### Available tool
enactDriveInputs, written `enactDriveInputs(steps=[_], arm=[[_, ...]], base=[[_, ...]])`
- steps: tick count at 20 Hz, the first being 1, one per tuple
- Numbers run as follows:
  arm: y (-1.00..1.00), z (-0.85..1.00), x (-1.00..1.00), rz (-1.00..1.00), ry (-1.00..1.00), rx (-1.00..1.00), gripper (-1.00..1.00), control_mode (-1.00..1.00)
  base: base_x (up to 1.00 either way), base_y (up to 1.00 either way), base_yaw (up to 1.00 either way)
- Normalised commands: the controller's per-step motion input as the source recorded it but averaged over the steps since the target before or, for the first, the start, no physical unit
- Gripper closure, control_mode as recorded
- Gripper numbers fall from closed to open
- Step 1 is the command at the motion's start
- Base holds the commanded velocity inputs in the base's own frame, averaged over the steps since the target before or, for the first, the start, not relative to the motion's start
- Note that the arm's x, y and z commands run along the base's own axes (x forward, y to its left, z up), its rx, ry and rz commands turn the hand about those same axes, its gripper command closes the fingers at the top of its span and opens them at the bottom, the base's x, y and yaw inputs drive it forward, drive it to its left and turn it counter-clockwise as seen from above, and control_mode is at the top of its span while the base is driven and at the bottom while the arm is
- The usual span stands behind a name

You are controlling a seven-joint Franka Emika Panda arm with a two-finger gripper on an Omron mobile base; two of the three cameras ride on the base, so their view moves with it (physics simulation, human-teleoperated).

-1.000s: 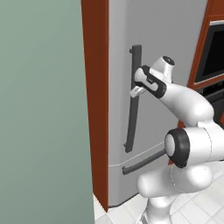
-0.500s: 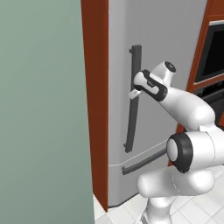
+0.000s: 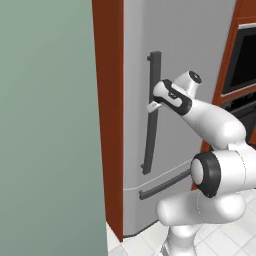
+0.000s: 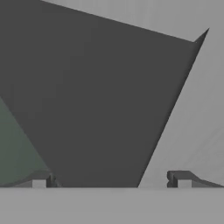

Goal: Retrieve the butter from the fridge and place it on a plate on the dining table. Then retrieve the butter knife by the fridge and place it near the plate.

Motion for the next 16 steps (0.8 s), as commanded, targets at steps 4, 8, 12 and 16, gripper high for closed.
enactDriveInputs(steps=[4,8,12,16], arm=[[0.46,-0.1,0.06,0.0,-0.08,0.0,1.0,-1.0],[0.34,-0.13,0.01,0.0,-0.11,0.0,1.0,-1.0],[0.18,-0.09,0.0,0.0,-0.01,0.0,1.0,-1.0],[-0.14,0.0,0.0,0.0,0.11,0.0,1.0,-1.0]], base=[[0.0,0.0,0.0],[0.0,0.0,0.0],[0.0,0.0,0.0],[0.0,0.0,0.0]])
